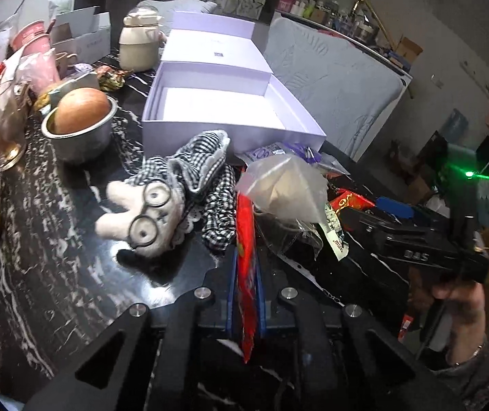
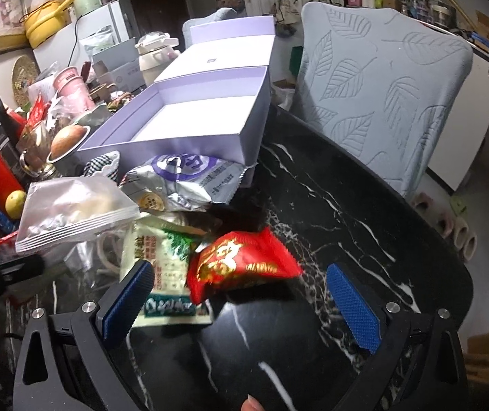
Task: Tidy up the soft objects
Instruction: 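Close the right gripper on the red candy packet while the left gripper lifts the stick packet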
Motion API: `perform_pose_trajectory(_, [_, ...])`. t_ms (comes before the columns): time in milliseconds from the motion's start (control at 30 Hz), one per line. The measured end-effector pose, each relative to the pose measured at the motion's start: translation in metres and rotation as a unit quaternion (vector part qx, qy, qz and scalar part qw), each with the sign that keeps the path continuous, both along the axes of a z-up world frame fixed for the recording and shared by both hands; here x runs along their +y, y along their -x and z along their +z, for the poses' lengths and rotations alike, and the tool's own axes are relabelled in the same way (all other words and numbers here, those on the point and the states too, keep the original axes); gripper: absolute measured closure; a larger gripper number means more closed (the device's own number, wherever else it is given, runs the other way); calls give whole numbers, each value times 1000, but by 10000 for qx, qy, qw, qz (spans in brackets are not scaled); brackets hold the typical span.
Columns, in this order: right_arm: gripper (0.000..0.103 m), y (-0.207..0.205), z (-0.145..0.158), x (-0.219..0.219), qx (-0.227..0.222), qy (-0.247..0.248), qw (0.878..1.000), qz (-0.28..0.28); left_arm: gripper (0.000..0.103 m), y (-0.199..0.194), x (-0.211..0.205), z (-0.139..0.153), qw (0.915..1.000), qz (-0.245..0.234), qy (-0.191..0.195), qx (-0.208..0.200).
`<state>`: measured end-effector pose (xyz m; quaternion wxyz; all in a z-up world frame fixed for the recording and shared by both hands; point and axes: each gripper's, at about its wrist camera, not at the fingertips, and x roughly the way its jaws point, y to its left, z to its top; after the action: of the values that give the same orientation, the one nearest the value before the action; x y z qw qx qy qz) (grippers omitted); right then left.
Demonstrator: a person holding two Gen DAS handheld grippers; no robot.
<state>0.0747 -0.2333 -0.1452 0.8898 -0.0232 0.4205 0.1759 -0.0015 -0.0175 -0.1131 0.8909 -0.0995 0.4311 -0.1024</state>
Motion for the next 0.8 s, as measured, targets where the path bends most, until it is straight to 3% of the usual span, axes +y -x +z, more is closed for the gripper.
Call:
perform_pose_trajectory(200, [13,-6,-4,0,65,-164,9998,42,93,15,2,12,9999,121,-8,-75])
perform_pose_trajectory(433, [18,-9,-12,0,112,-152,9998,-16,93,21,2,16,9999,101,22,-111])
perform_pose_trajectory(567, [35,-8,-14,2,80,-244,9996,73,93,16,-1,8,9999,12,126,-65])
perform_pose_trajectory(667, [53,-6,-12,0,-41,-395,9992,90,93,13,-4,2,9999,-54,82,-32])
perform_pose_trajectory(800, [58,-5,-12,-5,-67,-516,9986,6,93,5,-3,-12,9996,-83,188,189])
